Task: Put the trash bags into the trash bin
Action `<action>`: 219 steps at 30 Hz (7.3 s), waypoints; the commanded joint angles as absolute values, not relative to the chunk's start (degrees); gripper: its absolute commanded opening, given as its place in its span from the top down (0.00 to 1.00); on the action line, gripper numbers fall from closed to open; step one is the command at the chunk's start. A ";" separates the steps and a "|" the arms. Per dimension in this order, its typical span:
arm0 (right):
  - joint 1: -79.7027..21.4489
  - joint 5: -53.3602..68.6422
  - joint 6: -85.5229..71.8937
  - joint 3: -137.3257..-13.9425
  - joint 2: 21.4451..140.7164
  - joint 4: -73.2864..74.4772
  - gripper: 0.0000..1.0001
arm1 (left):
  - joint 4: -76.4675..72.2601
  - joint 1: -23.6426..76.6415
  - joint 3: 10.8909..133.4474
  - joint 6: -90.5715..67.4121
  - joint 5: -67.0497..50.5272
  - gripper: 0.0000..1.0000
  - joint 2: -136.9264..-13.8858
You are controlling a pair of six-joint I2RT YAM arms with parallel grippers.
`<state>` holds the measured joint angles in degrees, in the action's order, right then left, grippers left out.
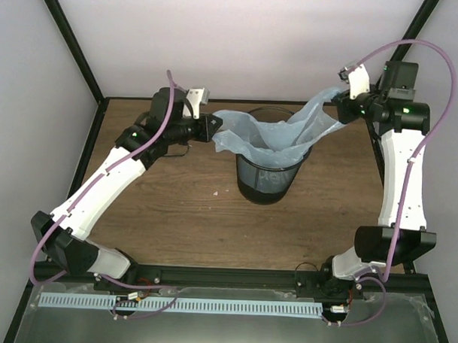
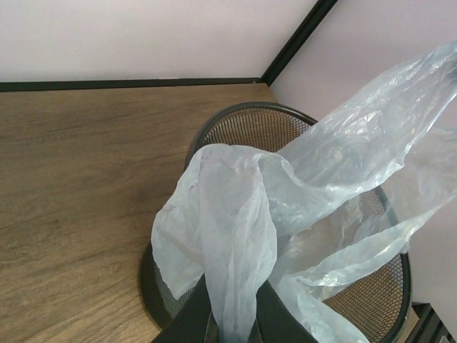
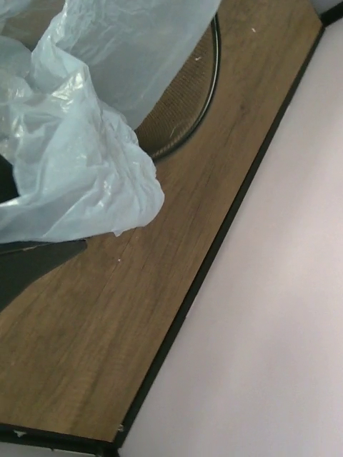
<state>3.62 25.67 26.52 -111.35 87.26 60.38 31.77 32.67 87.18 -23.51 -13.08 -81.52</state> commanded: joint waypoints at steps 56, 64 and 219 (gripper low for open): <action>-10.09 28.31 50.09 -109.84 80.53 65.76 0.07 | 50.71 32.69 117.22 -12.00 -21.45 0.21 -96.84; -19.05 20.33 51.69 -113.87 84.77 66.35 0.07 | 51.74 32.85 121.64 -9.76 -19.92 0.28 -105.20; 4.20 31.91 47.09 -80.78 80.75 52.37 0.77 | 30.95 29.05 77.42 0.00 -24.43 0.76 -83.26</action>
<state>4.64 32.51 49.52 -77.54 79.81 54.54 32.38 27.77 75.16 -0.95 -24.03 -82.26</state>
